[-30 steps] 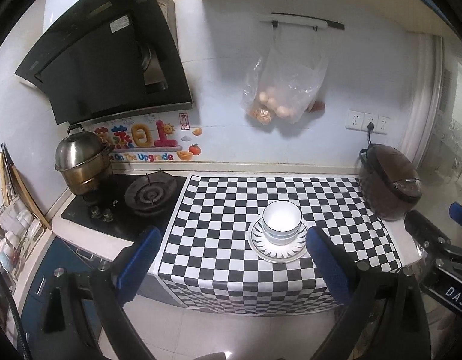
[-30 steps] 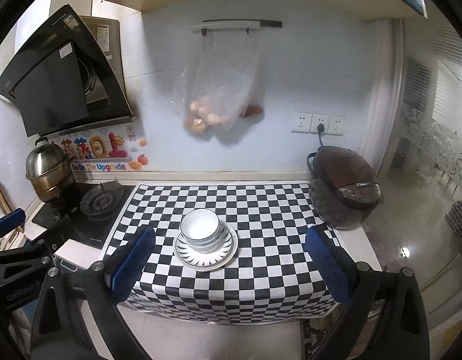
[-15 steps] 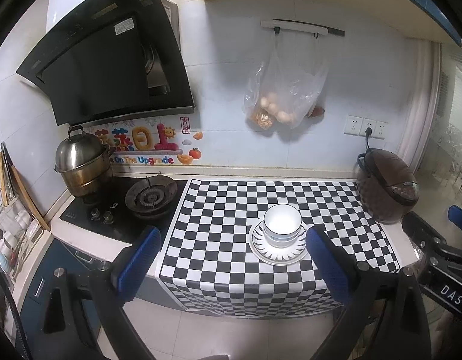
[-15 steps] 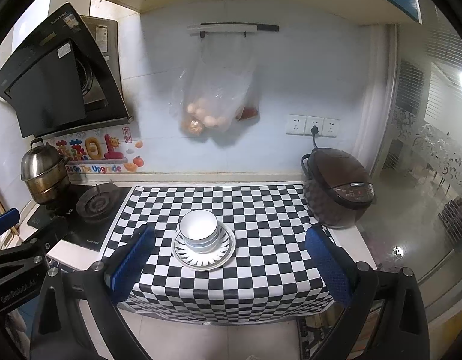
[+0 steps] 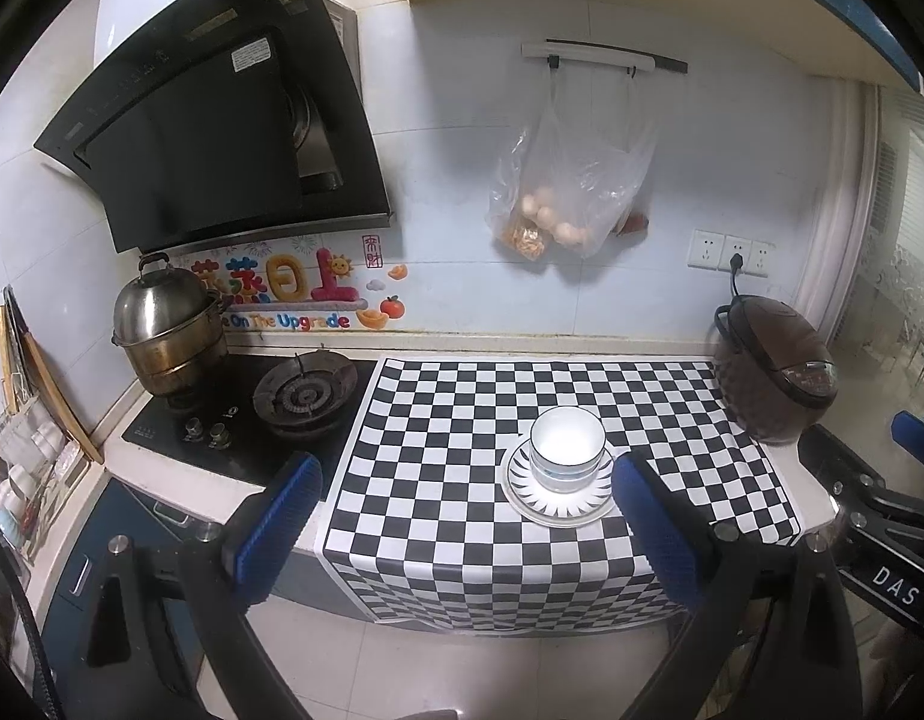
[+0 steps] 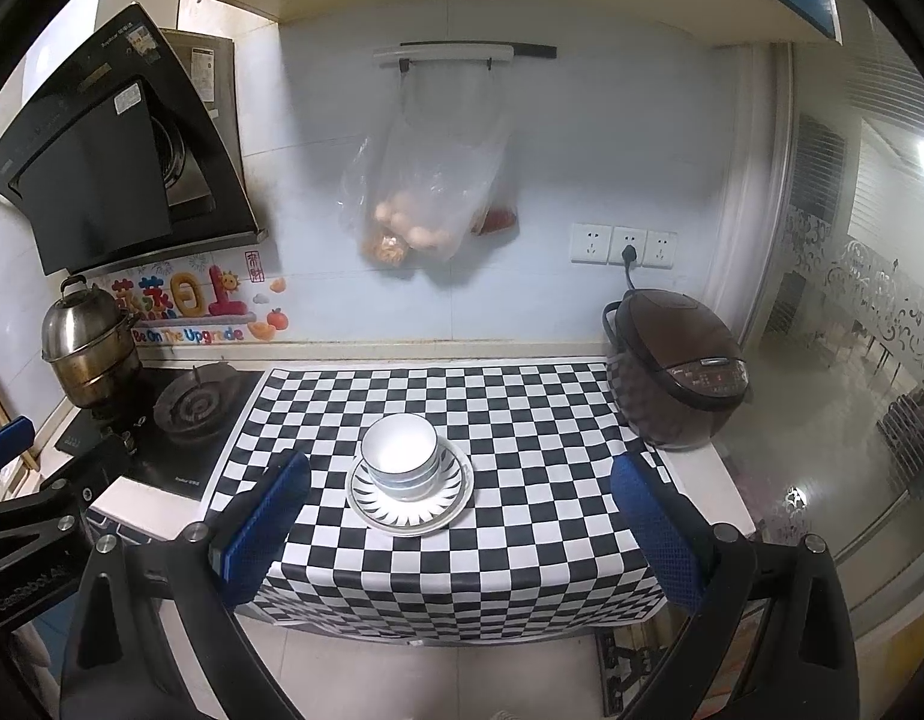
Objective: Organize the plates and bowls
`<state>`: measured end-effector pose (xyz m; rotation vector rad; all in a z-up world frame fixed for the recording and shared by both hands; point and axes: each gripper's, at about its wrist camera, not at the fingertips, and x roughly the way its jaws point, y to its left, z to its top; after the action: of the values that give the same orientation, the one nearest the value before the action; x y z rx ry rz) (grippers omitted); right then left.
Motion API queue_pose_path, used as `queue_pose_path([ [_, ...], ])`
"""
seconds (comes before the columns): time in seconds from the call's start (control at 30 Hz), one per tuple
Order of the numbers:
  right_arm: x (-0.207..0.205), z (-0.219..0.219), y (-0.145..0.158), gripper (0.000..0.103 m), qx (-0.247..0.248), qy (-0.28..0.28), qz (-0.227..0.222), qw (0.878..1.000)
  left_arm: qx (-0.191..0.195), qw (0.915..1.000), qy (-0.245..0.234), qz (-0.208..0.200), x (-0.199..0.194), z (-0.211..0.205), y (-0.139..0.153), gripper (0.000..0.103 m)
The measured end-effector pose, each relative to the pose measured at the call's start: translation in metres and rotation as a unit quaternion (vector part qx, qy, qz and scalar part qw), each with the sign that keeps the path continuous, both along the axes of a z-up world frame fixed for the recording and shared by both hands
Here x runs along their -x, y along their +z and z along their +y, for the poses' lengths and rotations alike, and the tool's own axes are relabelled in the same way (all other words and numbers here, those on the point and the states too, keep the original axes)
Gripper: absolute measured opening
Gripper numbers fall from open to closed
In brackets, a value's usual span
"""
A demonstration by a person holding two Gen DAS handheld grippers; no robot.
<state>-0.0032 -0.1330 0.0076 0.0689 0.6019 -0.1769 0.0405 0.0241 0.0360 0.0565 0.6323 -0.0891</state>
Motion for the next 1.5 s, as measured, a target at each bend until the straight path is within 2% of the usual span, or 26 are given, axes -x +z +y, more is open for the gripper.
queue_pose_path([
  [1.5,0.0071,-0.0044,-0.0088,0.102,-0.002,-0.006,0.003,1.0,-0.005,1.0,-0.006,-0.003,0.0007,-0.0033,0.004,0.099],
])
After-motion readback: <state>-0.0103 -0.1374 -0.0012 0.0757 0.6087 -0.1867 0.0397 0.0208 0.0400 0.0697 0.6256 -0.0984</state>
